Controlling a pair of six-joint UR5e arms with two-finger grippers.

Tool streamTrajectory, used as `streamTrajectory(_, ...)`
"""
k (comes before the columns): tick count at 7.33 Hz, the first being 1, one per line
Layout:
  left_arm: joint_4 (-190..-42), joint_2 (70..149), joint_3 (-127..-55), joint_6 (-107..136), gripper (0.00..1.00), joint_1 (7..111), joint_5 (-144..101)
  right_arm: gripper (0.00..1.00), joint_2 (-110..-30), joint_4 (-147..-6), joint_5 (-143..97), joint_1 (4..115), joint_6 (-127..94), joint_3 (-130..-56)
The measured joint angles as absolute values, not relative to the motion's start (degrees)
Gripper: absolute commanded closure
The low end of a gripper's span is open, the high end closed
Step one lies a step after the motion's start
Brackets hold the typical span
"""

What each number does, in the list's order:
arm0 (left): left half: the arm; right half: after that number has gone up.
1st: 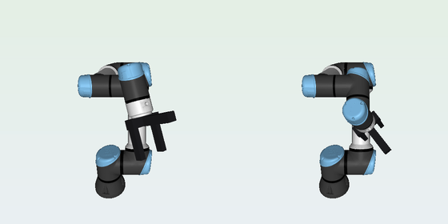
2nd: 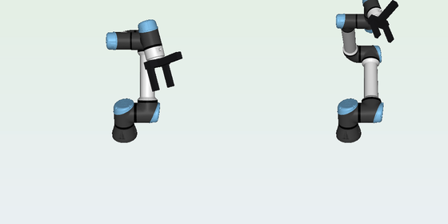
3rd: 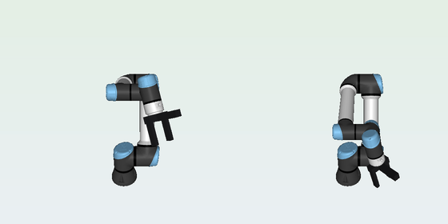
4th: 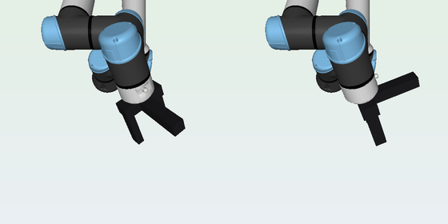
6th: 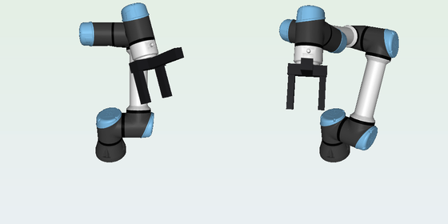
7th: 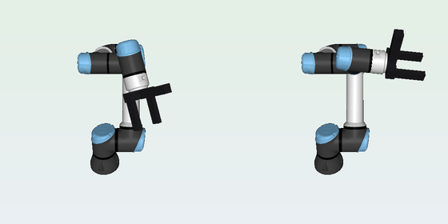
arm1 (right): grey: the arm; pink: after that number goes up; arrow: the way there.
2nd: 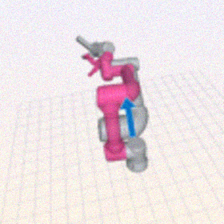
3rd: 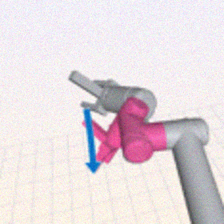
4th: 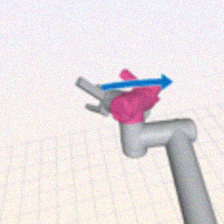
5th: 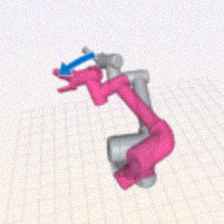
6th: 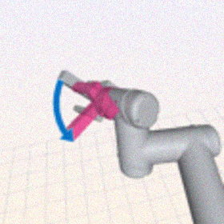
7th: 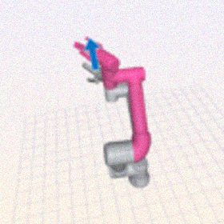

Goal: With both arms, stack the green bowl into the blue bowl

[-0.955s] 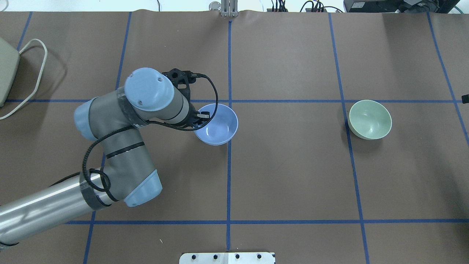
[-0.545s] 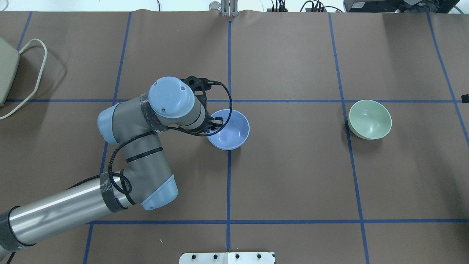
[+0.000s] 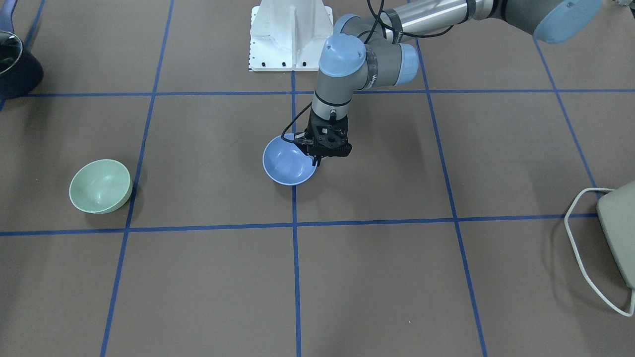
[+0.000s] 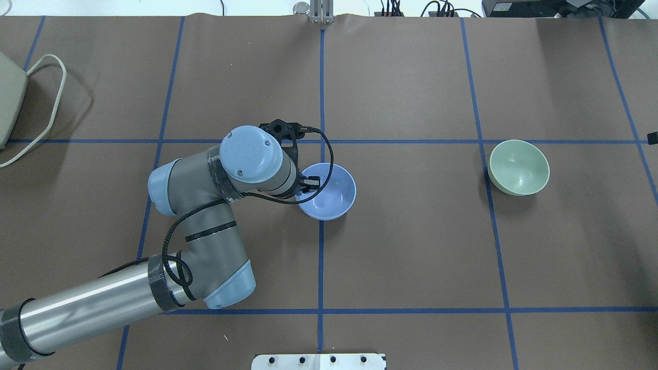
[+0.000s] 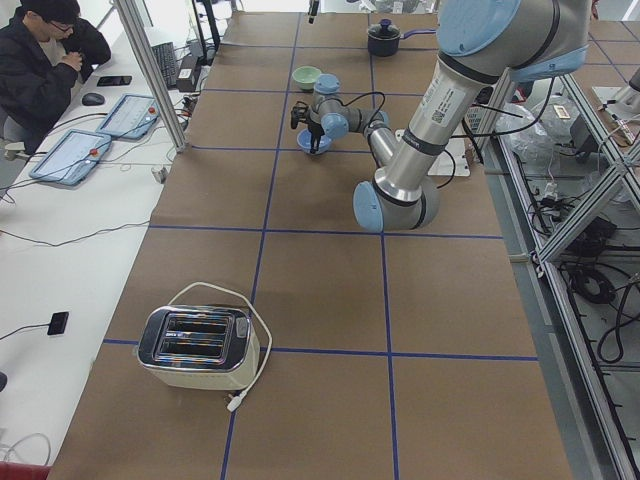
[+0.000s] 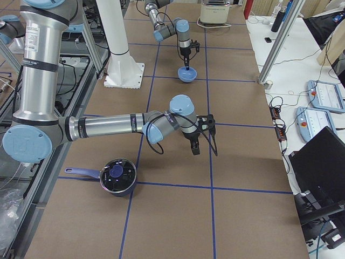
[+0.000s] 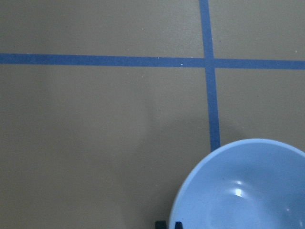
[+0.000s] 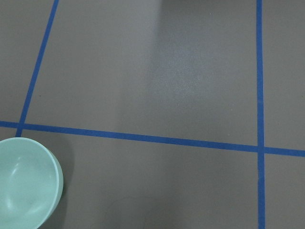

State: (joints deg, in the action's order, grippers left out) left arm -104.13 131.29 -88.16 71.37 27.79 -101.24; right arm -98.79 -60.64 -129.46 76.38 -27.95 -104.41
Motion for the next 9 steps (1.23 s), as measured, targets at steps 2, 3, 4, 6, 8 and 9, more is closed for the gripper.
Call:
streamTrajectory(2, -104.3, 131.1, -88.2, 71.2, 0.19, 27.7, -101.2, 0.00, -98.8, -60.6, -129.5, 76.4, -27.9, -104.4)
streamTrajectory(3, -104.7, 130.9, -88.2, 71.1, 0.03, 27.7, -101.2, 0.00, -98.8, -60.6, -129.6, 76.4, -27.9, -104.4)
streamTrajectory(4, -104.9, 130.8, -88.9, 71.0, 0.03, 27.8, -101.2, 0.00, -98.8, -60.6, -129.6, 76.4, -28.0, -104.4)
streamTrajectory(6, -101.7, 129.6, -95.3, 70.7, 0.02, 30.2, -102.7, 0.00, -98.7, -60.6, -129.7, 76.4, -28.2, -104.5)
streamTrajectory(8, -90.9, 124.8, -107.4, 64.4, 0.01, 37.1, -109.8, 0.00, -98.0, -60.6, -129.7, 75.5, -32.6, -104.9)
streamTrajectory(9, -85.7, 121.5, -112.9, 57.1, 0.01, 41.8, -113.3, 0.00, -97.5, -60.6, -129.6, 74.1, -36.2, -105.5)
